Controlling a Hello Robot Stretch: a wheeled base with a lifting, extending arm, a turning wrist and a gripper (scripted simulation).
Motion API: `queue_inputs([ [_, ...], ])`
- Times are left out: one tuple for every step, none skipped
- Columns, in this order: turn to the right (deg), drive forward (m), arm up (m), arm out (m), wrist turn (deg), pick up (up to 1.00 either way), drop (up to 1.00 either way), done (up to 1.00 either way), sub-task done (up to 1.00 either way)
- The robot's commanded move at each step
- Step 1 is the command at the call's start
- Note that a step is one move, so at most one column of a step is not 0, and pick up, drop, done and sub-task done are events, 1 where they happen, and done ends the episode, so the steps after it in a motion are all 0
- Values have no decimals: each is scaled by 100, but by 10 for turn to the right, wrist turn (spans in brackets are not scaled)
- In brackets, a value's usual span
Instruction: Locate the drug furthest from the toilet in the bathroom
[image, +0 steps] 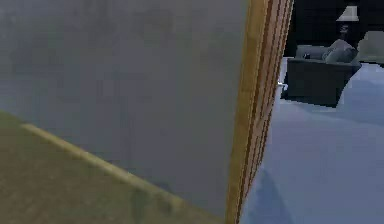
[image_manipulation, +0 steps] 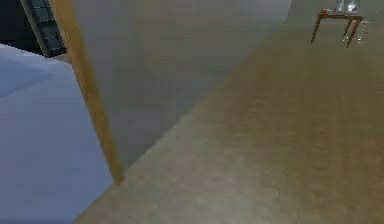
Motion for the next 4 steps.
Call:
queue_inputs([
  [450,0,0,0,0,0,0,0,0],
  [450,0,0,0,0,0,0,0,0],
  [450,0,0,0,0,0,0,0,0],
  [240,0,0,0,0,0,0,0,0],
])
